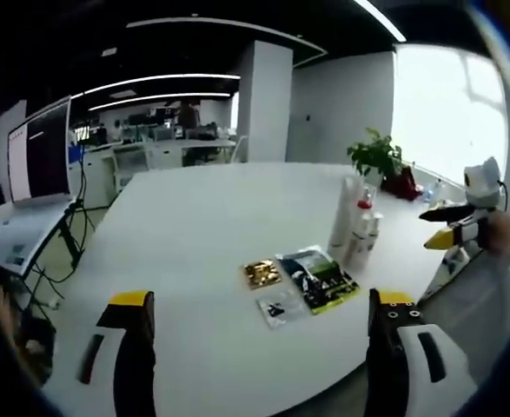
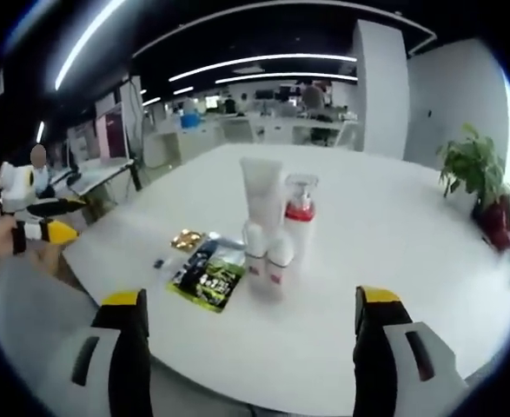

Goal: Arrange the skincare products in the storage area until every visible bottle or jar stands upright without overlapping.

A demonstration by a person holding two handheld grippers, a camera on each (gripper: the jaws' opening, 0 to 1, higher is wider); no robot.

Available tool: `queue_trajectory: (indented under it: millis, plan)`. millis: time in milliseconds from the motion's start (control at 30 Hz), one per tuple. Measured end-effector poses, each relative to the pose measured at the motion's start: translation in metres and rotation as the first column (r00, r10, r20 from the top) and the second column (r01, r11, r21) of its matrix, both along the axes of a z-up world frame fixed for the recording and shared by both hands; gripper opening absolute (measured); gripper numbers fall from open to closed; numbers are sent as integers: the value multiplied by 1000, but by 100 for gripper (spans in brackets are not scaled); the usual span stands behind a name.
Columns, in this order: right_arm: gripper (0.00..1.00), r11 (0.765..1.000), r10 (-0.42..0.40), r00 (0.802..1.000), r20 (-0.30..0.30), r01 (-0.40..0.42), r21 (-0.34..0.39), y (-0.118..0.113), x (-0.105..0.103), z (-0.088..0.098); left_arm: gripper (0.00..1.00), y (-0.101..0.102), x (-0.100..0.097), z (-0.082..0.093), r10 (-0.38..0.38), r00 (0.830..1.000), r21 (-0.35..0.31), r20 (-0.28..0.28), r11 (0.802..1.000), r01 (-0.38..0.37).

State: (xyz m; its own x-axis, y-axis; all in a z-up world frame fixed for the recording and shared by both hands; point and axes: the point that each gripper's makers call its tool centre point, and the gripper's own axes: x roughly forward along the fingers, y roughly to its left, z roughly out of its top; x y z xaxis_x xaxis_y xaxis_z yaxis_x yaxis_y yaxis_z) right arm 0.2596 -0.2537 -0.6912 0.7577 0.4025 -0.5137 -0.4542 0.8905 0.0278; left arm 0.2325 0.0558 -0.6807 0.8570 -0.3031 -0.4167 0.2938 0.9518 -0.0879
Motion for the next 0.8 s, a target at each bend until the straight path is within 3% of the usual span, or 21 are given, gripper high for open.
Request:
queue_trajectory:
  millis: [800]
  plan:
    - [97, 1000, 7, 1000, -16, -7, -6, 2, -1, -3, 97, 0, -2, -2, 1, 1000, 10, -6, 1000, -1]
